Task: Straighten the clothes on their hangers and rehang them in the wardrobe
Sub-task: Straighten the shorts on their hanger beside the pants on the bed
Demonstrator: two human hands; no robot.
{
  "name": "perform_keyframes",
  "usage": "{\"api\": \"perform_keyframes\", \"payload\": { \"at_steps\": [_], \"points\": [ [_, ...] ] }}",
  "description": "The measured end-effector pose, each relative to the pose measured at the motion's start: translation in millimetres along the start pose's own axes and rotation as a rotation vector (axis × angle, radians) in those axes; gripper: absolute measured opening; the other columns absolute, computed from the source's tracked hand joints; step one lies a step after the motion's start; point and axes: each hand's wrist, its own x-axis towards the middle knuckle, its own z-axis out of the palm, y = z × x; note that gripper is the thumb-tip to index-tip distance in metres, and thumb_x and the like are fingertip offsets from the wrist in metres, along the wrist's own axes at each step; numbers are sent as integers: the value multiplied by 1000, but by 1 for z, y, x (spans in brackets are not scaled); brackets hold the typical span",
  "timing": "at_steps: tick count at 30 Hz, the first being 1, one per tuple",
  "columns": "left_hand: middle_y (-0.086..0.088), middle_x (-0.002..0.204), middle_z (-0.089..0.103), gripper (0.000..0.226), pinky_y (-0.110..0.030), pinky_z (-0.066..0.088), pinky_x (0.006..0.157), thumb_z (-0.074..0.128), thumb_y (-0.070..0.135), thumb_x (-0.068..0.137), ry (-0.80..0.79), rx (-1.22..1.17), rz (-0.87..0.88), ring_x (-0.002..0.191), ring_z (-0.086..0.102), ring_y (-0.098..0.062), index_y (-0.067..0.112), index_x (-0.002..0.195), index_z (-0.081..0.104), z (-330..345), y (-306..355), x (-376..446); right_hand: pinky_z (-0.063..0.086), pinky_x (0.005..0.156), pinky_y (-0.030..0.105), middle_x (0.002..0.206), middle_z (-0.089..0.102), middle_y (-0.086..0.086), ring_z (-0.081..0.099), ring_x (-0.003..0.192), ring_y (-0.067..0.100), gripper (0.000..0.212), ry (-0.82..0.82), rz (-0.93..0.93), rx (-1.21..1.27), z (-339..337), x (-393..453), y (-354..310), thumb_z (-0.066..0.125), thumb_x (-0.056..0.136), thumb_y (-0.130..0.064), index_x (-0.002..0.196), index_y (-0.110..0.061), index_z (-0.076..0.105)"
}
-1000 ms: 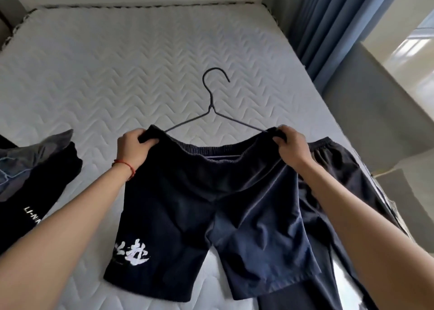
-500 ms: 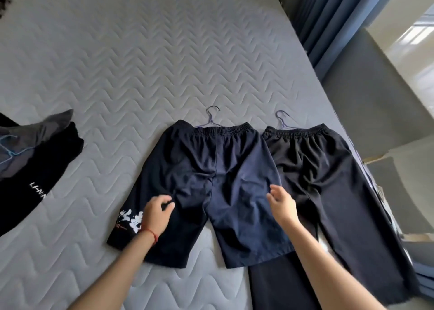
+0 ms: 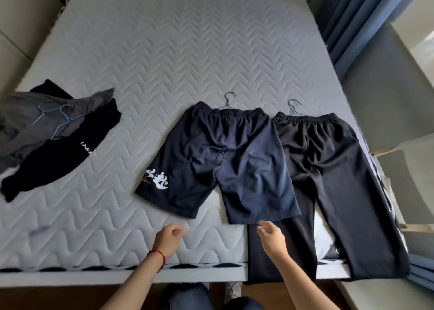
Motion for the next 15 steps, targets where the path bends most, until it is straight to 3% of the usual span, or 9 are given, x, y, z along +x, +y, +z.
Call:
{"api": "perform_keyframes", "payload": {
  "at_steps": [6, 9, 12, 15],
  "points": [
    [-15, 117, 63, 29, -35, 46, 93, 53, 22, 90, 39, -161, -210, 108, 57, -30, 6, 112, 61, 23, -29, 32, 45, 96, 36, 115, 66, 12, 60, 108, 27, 34, -58, 142, 84, 29, 32, 29, 51, 90, -19, 122, -9, 59],
    [-14, 114, 62, 28, -35, 44, 94, 55, 25, 87, 56, -209, -269, 109, 56, -32, 7, 107, 62, 40, -41, 67, 50, 86, 37, 105, 66, 12, 62, 92, 22, 35, -34, 252, 338, 51, 63, 42, 54, 90, -14, 123, -3, 55],
    [-11, 96, 57, 19, -36, 43, 85, 57, 37, 77, 37, -395, -375, 97, 55, -27, 18, 78, 56, 53, -43, 102, 48, 83, 34, 111, 62, 16, 59, 93, 23, 41, 9, 392, 601, 68, 93, 53, 56, 90, -11, 129, 1, 48],
    [-11, 105, 54, 22, -37, 42, 87, 52, 29, 92, -4, -700, -464, 100, 51, -22, 7, 96, 54, 63, -46, 136, 48, 89, 36, 125, 58, 21, 59, 107, 31, 39, 6, 530, 841, 80, 112, 58, 60, 88, -10, 123, 4, 51]
  ]
}}
